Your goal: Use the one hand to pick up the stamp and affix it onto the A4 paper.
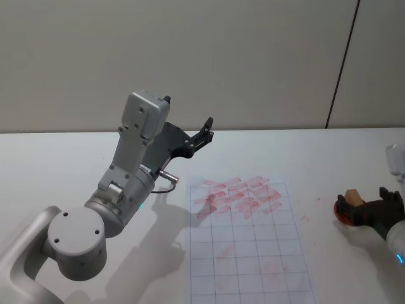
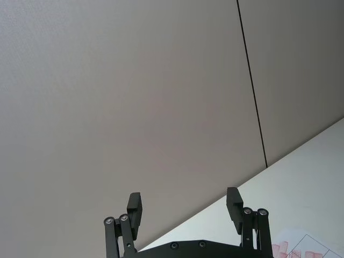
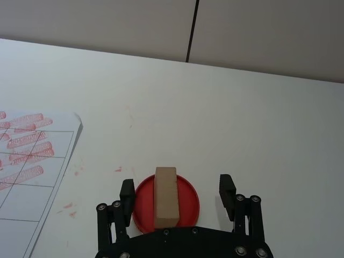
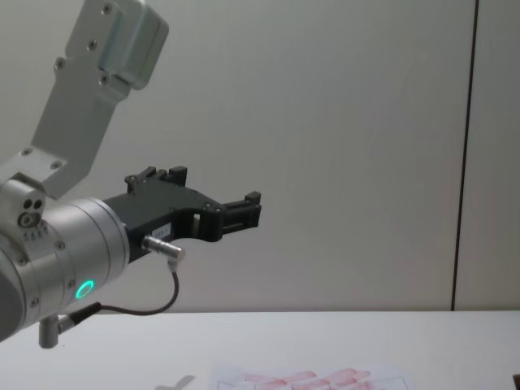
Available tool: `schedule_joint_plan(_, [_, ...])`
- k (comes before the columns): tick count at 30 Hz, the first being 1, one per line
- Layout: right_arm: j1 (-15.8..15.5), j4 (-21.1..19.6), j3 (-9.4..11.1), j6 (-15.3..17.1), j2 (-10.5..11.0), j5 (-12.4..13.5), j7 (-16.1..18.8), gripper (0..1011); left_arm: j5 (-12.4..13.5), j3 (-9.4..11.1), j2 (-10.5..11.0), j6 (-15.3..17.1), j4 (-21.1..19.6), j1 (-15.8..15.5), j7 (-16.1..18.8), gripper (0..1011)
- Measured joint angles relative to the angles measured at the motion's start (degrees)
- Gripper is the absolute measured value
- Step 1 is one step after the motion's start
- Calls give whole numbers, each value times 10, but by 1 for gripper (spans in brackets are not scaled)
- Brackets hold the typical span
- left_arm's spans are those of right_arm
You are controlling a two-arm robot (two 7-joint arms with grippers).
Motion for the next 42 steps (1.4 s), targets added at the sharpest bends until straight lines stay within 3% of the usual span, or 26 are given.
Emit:
schedule_joint_plan(11, [1,15,-4,-1,-7,-14,7,731,0,0,0,0,0,0,0,1001])
schedule_joint_plan(13, [2,18,-5,-2,-9,-16,8,631,0,0,0,0,0,0,0,1001])
schedule_joint_plan(18, [2,22,-6,-3,-12,-21,9,514,0,0,0,0,0,0,0,1002])
schedule_joint_plan(25, [2,25,-7,-4,-15,-26,9,252,0,0,0,0,0,0,0,1002])
schedule_joint_plan(35, [2,29,-7,7,-21,-29,8,220,0,0,0,0,0,0,0,1001])
schedule_joint_plan(42, [4,34,-4,19,-26,-17,5,220,0,0,0,0,0,0,0,1001])
